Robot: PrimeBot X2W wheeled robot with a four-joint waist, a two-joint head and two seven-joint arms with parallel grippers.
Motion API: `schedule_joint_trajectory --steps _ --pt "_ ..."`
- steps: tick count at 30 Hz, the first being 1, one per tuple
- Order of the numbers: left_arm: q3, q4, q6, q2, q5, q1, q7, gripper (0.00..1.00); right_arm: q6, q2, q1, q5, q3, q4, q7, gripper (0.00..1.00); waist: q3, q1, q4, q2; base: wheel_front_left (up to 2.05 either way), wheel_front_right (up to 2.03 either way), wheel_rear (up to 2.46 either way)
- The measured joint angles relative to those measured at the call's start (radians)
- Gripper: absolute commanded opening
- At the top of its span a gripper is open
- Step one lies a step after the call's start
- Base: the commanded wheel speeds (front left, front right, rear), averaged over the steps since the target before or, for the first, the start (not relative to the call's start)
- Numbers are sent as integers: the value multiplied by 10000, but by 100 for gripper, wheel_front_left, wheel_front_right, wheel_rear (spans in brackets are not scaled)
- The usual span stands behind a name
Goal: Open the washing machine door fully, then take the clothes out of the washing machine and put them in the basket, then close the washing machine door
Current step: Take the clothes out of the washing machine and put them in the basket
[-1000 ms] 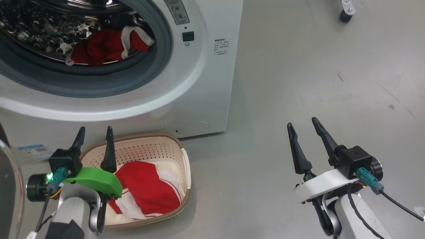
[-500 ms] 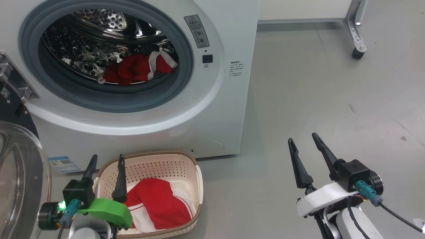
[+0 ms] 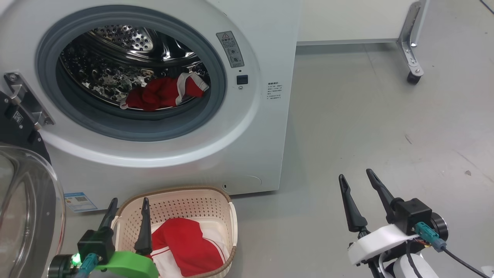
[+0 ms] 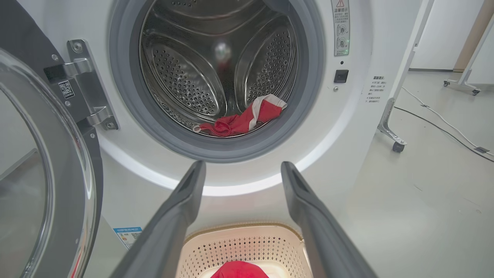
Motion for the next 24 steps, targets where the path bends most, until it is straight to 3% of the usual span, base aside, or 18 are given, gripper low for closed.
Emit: schedule_joint_trajectory --steps 24 --pt "-69 -1294 236 0 13 645 468 100 90 29 208 -136 -19 -151 0 100 -9 0 -87 0 0 0 0"
